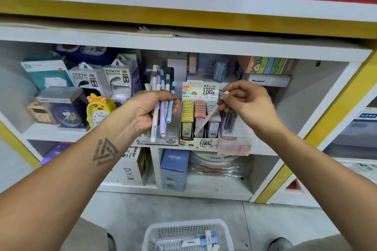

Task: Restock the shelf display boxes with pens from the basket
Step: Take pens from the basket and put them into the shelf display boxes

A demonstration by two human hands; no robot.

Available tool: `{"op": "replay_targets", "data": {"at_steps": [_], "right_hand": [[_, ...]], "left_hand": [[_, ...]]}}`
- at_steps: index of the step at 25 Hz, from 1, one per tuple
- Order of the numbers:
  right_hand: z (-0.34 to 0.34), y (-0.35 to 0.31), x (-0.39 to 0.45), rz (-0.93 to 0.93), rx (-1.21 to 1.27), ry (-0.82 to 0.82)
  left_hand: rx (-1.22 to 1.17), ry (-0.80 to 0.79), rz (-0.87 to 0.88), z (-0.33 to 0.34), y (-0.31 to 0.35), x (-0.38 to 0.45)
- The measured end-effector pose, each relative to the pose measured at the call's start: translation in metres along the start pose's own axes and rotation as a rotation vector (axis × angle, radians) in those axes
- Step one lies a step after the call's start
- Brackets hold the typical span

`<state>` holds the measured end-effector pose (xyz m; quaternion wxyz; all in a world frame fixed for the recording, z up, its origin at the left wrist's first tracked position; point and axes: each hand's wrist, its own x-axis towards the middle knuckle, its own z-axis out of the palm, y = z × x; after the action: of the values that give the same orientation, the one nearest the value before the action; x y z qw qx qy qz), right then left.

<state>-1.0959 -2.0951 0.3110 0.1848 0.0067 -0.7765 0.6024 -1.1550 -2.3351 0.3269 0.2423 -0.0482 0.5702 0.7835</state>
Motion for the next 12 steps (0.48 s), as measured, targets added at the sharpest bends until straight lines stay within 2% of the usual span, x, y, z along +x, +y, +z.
{"op": "replay_targets", "data": {"at_steps": [5,12], "right_hand": [[0.016,-0.003,0.008,0.027,0.149,0.004],[0.038,-0.008,0.011,0.016,0.137,-0.013]], "left_hand": [[0.027,0.018,-0.037,-0.023,0.006,-0.005],[0.054,0.035,-0.052,-0.048,0.013,-0.009]]}}
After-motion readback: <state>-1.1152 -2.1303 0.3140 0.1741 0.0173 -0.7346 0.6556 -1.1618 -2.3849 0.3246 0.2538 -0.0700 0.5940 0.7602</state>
